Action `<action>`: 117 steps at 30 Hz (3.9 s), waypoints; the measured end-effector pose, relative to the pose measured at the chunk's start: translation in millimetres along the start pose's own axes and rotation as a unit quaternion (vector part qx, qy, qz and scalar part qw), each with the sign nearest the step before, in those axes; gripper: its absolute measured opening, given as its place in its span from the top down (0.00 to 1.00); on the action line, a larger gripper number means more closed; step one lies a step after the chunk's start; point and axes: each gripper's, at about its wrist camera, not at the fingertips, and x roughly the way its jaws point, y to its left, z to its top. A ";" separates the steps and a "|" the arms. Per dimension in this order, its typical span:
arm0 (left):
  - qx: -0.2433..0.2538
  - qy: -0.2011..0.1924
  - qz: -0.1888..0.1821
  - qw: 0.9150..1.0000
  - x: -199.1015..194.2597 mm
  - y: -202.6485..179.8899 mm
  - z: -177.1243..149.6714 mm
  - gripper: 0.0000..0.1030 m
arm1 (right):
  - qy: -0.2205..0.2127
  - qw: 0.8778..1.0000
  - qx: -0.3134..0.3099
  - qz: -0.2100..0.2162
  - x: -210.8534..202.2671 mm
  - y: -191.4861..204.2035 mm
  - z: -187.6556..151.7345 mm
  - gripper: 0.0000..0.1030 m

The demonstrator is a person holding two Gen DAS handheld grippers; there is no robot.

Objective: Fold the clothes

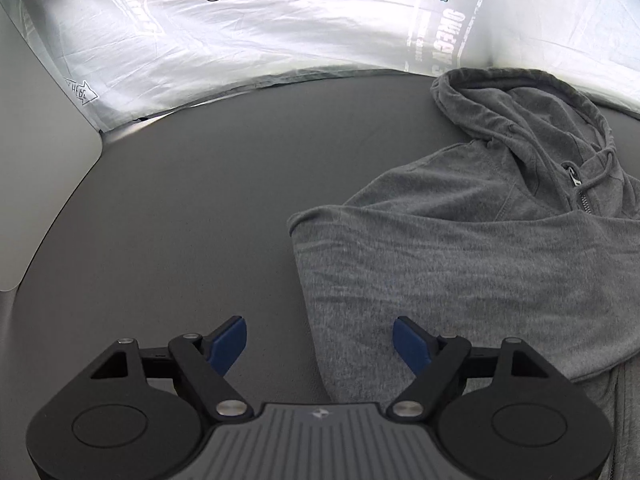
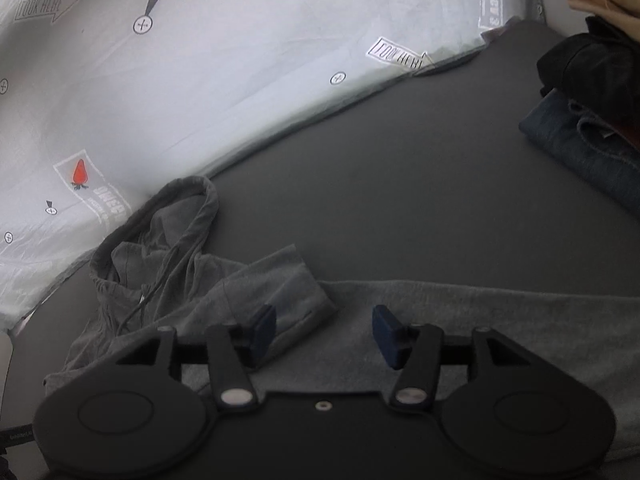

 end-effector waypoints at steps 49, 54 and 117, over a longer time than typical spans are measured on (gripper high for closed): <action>0.081 -0.032 -0.072 0.994 -31.3 -30.0 7.2 0.11 | -0.041 0.984 0.058 -0.165 -2.9 -80.1 7.5 0.31; 0.082 -0.035 -0.137 0.987 -32.6 -64.5 29.4 0.11 | -0.056 0.985 0.082 -0.140 -3.1 -86.9 2.2 0.10; -0.101 0.006 -0.111 0.989 1.6 30.5 28.3 0.00 | -0.035 0.866 -0.494 0.072 -14.8 250.0 -122.0 0.40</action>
